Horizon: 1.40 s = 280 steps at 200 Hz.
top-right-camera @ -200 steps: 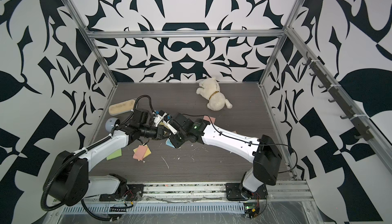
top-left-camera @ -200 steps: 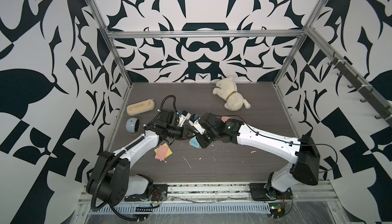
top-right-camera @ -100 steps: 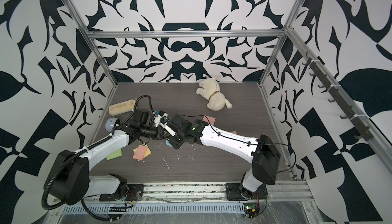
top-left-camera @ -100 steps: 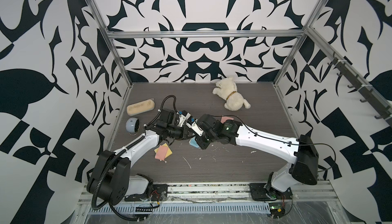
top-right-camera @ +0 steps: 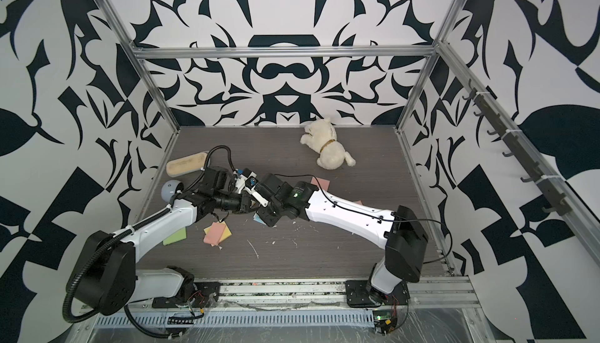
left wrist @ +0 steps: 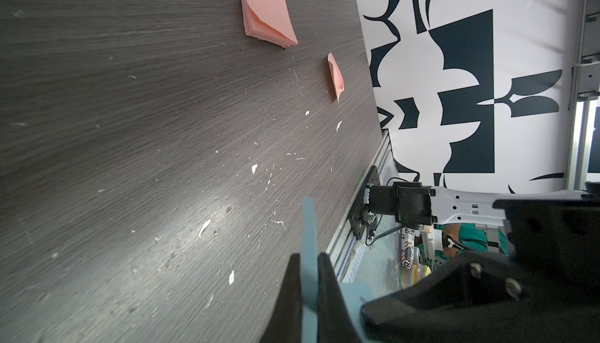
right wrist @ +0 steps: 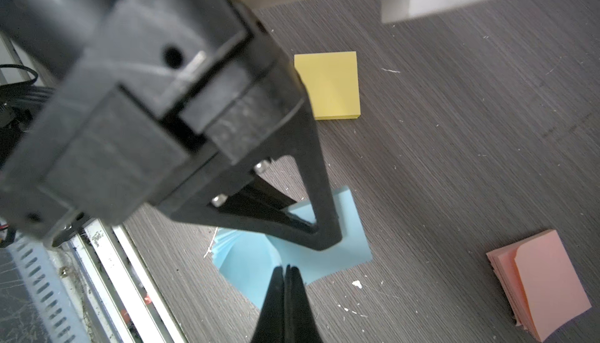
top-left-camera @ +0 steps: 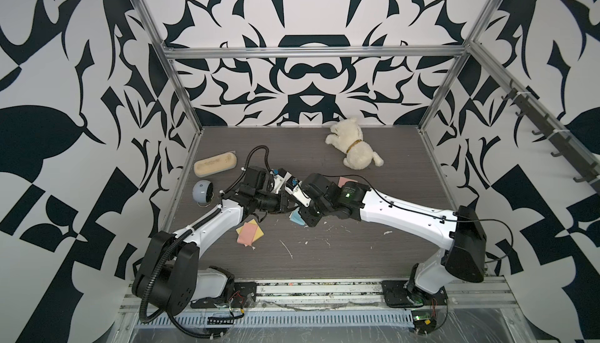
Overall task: Tear off pages from different memo pads
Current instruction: Tear off the paper from the memo pad.
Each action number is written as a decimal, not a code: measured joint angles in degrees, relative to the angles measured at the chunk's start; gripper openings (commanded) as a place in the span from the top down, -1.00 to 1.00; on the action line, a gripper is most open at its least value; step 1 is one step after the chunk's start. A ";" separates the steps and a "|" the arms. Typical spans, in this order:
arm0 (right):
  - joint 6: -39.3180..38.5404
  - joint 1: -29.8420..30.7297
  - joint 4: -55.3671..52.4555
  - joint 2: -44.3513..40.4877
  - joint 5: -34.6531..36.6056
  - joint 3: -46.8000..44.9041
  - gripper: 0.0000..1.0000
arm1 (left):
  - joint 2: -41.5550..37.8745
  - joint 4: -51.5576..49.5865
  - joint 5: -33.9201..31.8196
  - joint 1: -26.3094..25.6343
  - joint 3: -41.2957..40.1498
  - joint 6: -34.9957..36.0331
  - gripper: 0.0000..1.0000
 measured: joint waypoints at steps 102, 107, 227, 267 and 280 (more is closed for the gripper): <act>0.61 0.09 0.61 -0.92 -3.26 -0.83 1.00 | -1.16 -1.55 -0.04 0.59 -0.02 -1.46 0.12; 0.66 0.09 0.68 -1.01 -3.30 -0.92 1.00 | -1.46 -1.95 -0.09 0.85 -0.02 -1.40 0.09; -1.14 -3.17 -2.54 -2.29 -3.63 -0.74 1.00 | -18.43 -0.98 -8.00 5.86 -6.34 -1.88 -0.63; -3.34 -3.58 -5.31 -2.97 -2.97 2.93 1.00 | -19.06 -0.50 -9.90 2.56 -8.41 0.37 -0.68; -4.22 -3.58 -6.23 -2.99 -2.86 4.22 1.00 | -17.59 -0.68 -10.25 -0.24 -8.28 1.70 -0.68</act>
